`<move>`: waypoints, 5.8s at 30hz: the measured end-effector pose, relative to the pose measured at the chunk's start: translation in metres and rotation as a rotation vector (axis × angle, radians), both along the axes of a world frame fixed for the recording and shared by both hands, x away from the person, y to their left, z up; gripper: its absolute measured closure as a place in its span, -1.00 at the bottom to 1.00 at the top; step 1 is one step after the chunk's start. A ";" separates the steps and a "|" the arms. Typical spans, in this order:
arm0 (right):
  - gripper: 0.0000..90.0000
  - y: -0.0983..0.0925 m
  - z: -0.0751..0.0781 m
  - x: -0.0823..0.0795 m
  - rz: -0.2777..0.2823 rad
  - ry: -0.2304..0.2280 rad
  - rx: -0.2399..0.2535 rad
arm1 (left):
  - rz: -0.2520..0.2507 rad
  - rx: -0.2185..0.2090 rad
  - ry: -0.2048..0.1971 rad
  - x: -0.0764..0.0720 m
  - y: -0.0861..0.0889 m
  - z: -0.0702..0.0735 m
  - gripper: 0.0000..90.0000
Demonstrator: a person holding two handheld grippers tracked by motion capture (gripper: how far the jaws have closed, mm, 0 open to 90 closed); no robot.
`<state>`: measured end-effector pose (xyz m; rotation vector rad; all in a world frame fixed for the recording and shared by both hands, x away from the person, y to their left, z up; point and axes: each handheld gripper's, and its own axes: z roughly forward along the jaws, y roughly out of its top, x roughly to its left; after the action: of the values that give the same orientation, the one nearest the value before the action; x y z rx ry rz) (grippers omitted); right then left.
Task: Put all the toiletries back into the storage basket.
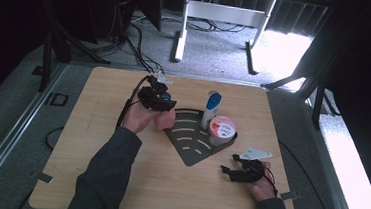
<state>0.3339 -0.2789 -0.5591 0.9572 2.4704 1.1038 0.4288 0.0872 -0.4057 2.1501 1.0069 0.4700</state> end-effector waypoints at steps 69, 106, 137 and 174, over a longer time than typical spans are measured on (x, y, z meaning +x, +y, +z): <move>-0.35 0.000 0.000 0.000 0.000 0.004 0.004 | -0.009 -0.006 0.013 0.037 -0.060 -0.027 0.17; -0.35 -0.001 0.000 0.001 0.003 0.006 0.007 | 0.017 -0.028 0.033 0.051 -0.074 -0.047 0.17; -0.35 -0.002 0.000 0.001 0.005 0.006 0.006 | 0.027 -0.044 0.025 0.053 -0.086 -0.048 0.17; -0.35 -0.001 0.000 0.000 0.004 0.003 0.001 | 0.011 -0.034 0.018 0.051 -0.090 -0.049 0.17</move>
<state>0.3343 -0.2803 -0.5589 0.9559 2.4755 1.1052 0.4801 -0.0032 -0.4547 2.1231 1.0298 0.4358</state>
